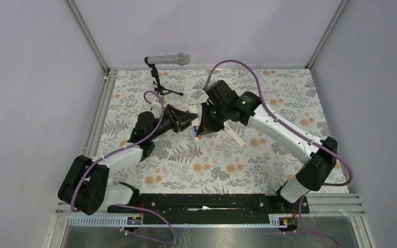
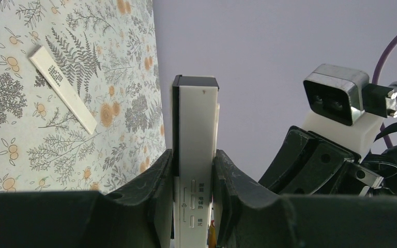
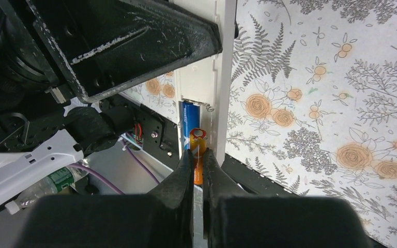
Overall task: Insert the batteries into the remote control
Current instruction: Load the battery into the remote control.
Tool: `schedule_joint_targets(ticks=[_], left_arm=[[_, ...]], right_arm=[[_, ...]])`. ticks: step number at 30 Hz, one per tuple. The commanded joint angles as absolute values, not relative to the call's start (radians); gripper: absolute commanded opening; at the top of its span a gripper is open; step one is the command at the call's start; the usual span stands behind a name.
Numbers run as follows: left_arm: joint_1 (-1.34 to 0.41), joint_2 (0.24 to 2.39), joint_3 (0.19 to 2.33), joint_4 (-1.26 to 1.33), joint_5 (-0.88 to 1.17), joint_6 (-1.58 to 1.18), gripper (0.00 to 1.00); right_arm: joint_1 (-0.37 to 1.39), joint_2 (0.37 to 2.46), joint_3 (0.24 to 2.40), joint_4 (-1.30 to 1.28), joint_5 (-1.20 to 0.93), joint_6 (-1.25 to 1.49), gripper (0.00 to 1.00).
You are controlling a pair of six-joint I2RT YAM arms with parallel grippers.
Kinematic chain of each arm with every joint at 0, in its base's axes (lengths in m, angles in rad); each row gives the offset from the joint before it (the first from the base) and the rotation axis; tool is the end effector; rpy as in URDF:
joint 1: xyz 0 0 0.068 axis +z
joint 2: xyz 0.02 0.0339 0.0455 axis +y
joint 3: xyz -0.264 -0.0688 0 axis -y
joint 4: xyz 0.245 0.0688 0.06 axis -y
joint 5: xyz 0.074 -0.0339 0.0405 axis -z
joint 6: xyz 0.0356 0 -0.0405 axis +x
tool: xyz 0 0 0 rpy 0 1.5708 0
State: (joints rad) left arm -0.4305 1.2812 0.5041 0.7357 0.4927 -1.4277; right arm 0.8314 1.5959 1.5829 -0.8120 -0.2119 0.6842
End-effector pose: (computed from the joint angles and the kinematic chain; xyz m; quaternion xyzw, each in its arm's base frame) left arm 0.2353 -0.1266 0.2331 -0.1864 0.6953 -0.6432 0.2609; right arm 0.2278 0.2609 0.3543 -0.1065 0.9207 0.3205 0.1954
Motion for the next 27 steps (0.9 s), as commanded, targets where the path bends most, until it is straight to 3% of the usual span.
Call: schedule_joint_targets(ticks=[1,14,21,27], left_arm=[[-0.436,1.275,0.526,0.849,0.490,-1.461,0.00],[-0.440,1.286,0.528,0.864,0.483,-1.473,0.00],[-0.440,1.287,0.528,0.861,0.481,-1.468,0.00],[-0.440,1.282,0.526,0.856,0.476,-1.468,0.00]], right_arm=[[0.838,1.618,1.647,-0.864,-0.166,0.654,0.00],[0.838,1.648,1.703,-0.897,-0.171,0.641,0.14],[0.837,1.641,1.739,-0.896,-0.153,0.647,0.31],[0.837,1.646,1.744,-0.884,-0.191,0.656,0.33]])
